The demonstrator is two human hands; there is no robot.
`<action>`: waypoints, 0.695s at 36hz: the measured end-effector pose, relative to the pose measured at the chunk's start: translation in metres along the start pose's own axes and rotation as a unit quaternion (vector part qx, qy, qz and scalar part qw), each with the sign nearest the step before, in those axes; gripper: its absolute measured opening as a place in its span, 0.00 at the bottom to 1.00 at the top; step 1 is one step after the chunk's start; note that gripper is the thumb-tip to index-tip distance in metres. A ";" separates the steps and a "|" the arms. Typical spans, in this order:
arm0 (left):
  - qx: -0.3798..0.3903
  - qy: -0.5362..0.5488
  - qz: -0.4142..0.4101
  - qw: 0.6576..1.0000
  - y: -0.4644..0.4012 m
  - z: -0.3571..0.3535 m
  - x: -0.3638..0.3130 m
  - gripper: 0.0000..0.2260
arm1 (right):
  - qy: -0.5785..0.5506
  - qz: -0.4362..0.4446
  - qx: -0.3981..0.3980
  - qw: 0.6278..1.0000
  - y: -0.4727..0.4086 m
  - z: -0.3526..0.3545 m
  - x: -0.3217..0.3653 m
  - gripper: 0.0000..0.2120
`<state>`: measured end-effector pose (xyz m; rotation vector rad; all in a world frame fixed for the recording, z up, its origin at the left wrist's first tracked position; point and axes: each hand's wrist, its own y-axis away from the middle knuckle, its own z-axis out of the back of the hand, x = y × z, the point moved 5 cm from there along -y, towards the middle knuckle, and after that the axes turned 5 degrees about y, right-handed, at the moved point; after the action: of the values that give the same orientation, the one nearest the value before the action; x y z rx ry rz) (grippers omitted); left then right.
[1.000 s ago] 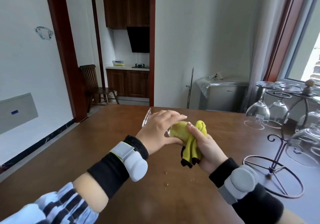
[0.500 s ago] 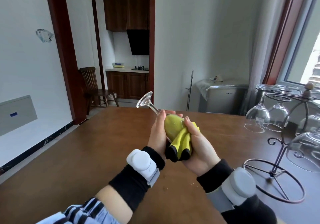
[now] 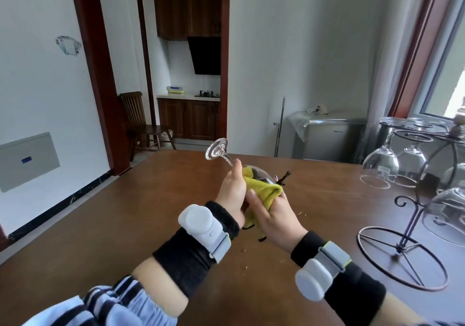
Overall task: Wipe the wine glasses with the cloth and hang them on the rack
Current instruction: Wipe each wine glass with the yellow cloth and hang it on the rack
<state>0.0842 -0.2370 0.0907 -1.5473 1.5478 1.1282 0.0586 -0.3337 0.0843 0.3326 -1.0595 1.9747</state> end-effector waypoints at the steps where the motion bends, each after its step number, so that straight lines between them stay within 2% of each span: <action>1: 0.025 0.003 0.008 1.000 0.001 -0.002 0.001 0.29 | -0.125 -0.039 -0.004 0.991 -0.001 0.002 0.001 0.28; 3: 0.077 0.046 0.030 0.995 0.004 -0.004 0.005 0.33 | -0.334 -0.145 -0.006 0.931 -0.002 0.006 0.002 0.25; 5: 0.100 0.113 0.025 0.988 0.010 -0.006 0.005 0.27 | -0.498 -0.246 0.006 0.832 0.000 0.004 0.000 0.23; 7: 0.100 0.144 -0.032 0.984 0.009 -0.006 0.002 0.18 | -0.597 -0.290 0.033 0.747 0.002 0.000 0.004 0.23; 8: 0.092 0.140 -0.062 0.984 0.009 -0.005 -0.001 0.16 | -0.615 -0.290 0.037 0.733 0.003 -0.001 0.006 0.24; 9: 0.085 0.129 -0.081 0.985 0.008 -0.006 -0.004 0.14 | -0.615 -0.285 0.034 0.734 0.003 -0.003 0.006 0.25; 10: 0.079 0.118 -0.088 0.986 0.009 -0.006 -0.007 0.13 | -0.600 -0.271 0.029 0.752 0.002 -0.005 0.006 0.25; 11: 0.074 0.112 -0.088 0.987 0.009 -0.006 -0.010 0.13 | -0.562 -0.249 0.020 0.789 0.001 -0.004 0.008 0.24; 14: 0.064 0.103 -0.041 0.992 0.009 -0.006 -0.008 0.16 | -0.344 -0.143 0.004 0.928 -0.002 0.000 0.012 0.23; 16: 0.053 0.102 -0.018 0.993 0.010 -0.006 -0.005 0.18 | -0.200 -0.060 0.004 0.978 -0.004 -0.002 0.010 0.22; 17: 0.037 0.097 -0.011 0.995 0.008 -0.005 -0.004 0.18 | -0.110 -0.021 0.011 0.994 -0.003 -0.004 0.006 0.25; 19: 0.020 0.085 -0.003 0.996 0.006 -0.003 -0.002 0.19 | 0.061 0.033 0.033 0.997 -0.001 -0.006 -0.001 0.36; 21: 0.016 0.072 0.002 0.997 0.002 -0.001 0.002 0.22 | 0.151 0.054 0.027 0.987 0.001 -0.003 -0.001 0.43; 23: 0.015 0.056 0.007 0.998 0.001 0.001 0.006 0.24 | 0.109 0.030 0.008 0.994 0.000 -0.003 -0.004 0.37; 25: 0.036 0.033 0.007 0.999 -0.003 0.003 0.010 0.25 | -0.049 -0.035 0.005 0.998 -0.002 -0.001 -0.005 0.30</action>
<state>0.0859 -0.2378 0.0799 -1.5415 1.6272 1.0275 0.0633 -0.3356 0.0817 0.4709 -1.0851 1.9181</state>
